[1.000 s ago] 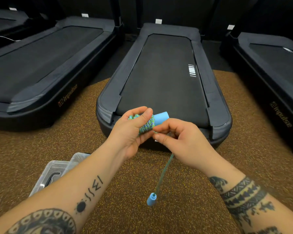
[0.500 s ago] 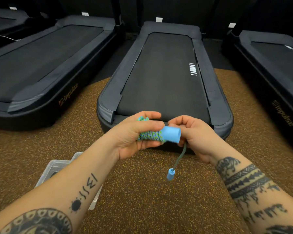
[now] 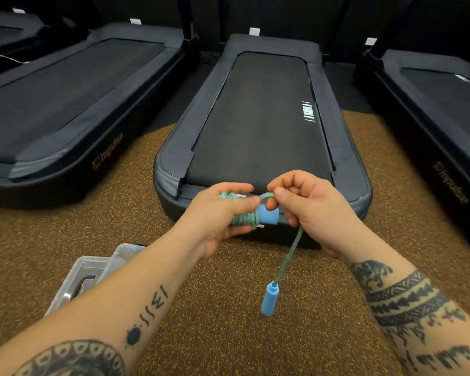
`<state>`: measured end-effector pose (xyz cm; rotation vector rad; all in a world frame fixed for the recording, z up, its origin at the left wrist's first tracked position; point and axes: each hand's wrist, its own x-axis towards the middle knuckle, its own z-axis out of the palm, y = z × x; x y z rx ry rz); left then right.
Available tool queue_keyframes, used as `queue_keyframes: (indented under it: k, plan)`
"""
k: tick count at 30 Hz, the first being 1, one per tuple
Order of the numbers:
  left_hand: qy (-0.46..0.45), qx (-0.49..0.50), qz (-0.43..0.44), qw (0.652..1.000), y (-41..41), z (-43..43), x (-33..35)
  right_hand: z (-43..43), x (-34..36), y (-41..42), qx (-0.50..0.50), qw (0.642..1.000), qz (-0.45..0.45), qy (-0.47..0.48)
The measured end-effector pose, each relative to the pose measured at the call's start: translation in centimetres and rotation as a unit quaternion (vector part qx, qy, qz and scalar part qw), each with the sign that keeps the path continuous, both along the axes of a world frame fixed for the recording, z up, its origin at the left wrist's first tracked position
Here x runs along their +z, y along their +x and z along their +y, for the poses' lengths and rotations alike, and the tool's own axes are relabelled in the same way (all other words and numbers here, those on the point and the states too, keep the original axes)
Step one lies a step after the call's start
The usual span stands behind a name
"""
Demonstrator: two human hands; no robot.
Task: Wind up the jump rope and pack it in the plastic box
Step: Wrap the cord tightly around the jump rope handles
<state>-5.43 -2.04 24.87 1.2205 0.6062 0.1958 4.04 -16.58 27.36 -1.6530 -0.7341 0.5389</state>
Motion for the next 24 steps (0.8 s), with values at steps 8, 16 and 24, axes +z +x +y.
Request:
queue_keyframes:
  k: [8, 16, 24]
  plan:
    - [-0.127, 0.123, -0.077, 0.981, 0.2, 0.0, 0.7, 0.9, -2.0, -1.9, 0.061, 0.998, 0.000, -0.017]
    - [-0.183, 0.044, -0.137, 0.973, -0.7, 0.8, 1.9, 0.0, -3.5, -0.1, 0.059, 0.993, 0.019, -0.097]
    - [-0.043, -0.171, -0.058, 0.983, -1.4, 0.6, 1.7, -0.5, -2.3, 1.9, -0.033, 0.998, 0.011, -0.054]
